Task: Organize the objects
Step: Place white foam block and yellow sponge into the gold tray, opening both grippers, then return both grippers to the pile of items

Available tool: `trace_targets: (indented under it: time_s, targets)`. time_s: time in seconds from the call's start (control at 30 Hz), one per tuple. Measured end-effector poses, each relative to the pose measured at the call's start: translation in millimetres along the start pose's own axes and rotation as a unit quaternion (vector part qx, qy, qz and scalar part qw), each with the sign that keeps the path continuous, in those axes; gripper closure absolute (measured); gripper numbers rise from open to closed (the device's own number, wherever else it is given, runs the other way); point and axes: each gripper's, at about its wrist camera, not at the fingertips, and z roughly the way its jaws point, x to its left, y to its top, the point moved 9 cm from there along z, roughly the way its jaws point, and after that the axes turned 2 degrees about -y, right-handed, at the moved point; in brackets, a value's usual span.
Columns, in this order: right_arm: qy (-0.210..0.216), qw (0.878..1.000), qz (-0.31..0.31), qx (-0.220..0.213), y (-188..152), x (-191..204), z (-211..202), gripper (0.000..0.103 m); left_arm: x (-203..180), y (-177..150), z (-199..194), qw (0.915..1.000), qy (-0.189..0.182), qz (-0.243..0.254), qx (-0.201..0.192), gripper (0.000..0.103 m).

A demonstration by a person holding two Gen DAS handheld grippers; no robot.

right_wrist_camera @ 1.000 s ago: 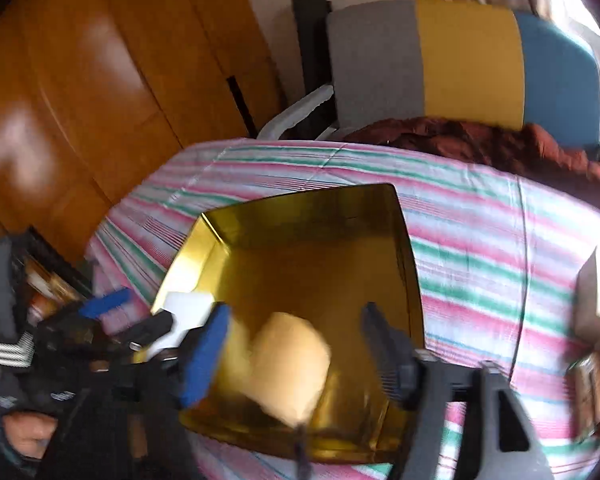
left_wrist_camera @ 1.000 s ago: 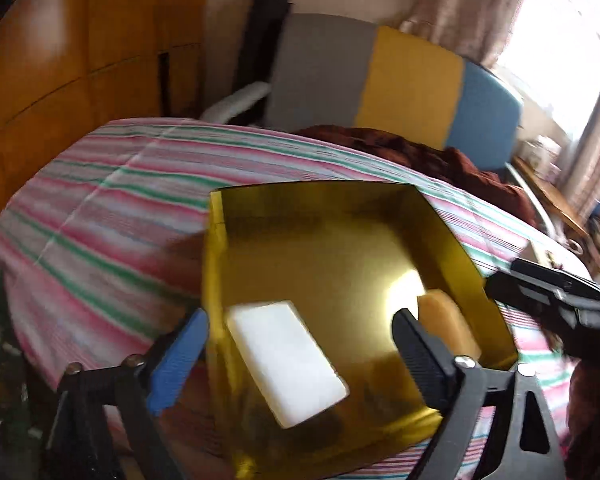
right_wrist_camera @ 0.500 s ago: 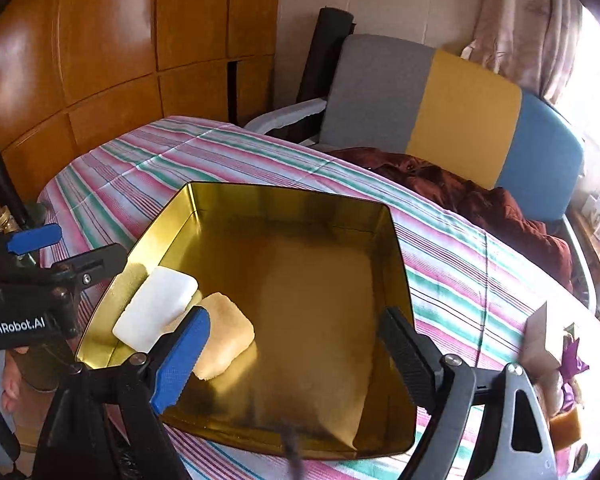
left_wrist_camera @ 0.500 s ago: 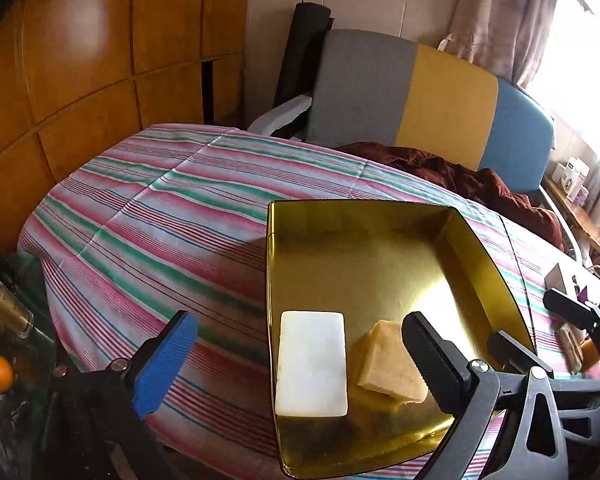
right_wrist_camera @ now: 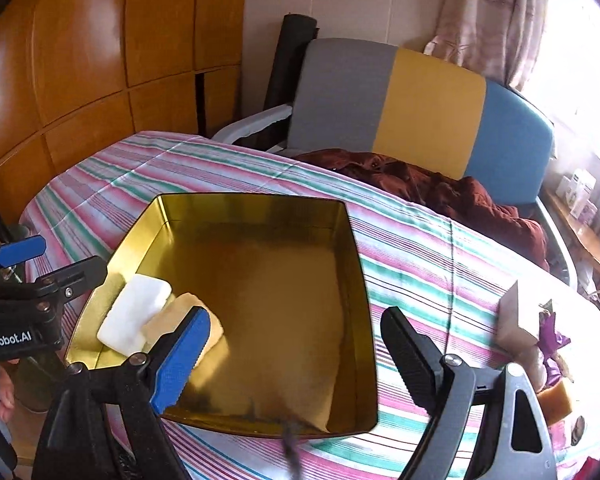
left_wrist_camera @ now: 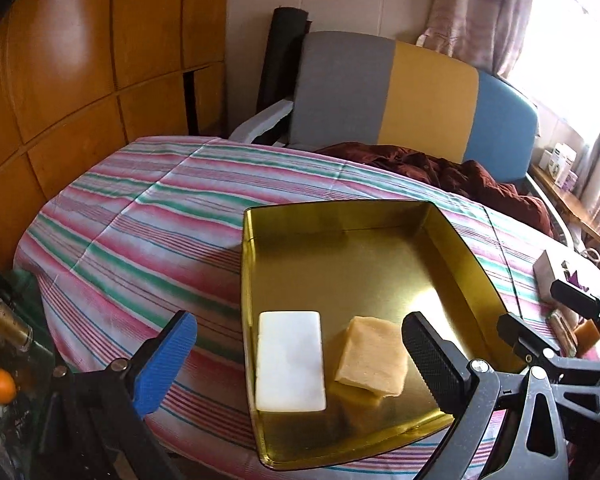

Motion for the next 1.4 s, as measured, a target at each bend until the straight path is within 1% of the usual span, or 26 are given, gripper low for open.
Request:
trace_targets:
  time_s: [0.27,0.43,0.67,0.87,1.0,1.13,1.27,1.4]
  targets:
    - [-0.016,1.0,0.018,0.004,-8,-25,-1,0.014,-18,-1,0,0.9998,-0.01,0.018,0.003,0.0]
    - [-0.032,0.999,0.031,0.008,-16,-47,-2,0.014,-36,2,-2,0.9989,-0.027,0.038,-0.003,0.0]
    - [-0.068,0.996,0.056,0.015,-28,-86,-6,0.014,-64,1,-2,0.9967,-0.048,0.065,-0.002,0.0]
    - [-0.1,0.992,0.069,0.017,-38,-121,-12,0.014,-97,4,-4,0.9928,-0.074,0.093,-0.006,0.0]
    - [-0.118,0.99,0.074,0.023,-46,-145,-15,0.014,-121,4,-6,0.9887,-0.093,0.118,-0.008,0.0]
    - [-0.126,0.987,0.089,0.037,-58,-174,-18,0.014,-151,7,-6,0.9826,-0.118,0.144,-0.007,0.0]
    - [-0.151,0.98,0.116,0.05,-73,-221,-27,0.014,-185,4,-2,0.9734,-0.16,0.164,0.008,0.0]
    - [-0.173,0.969,0.16,0.067,-92,-281,-44,0.014,-223,-3,0,0.9626,-0.2,0.18,0.026,0.0]
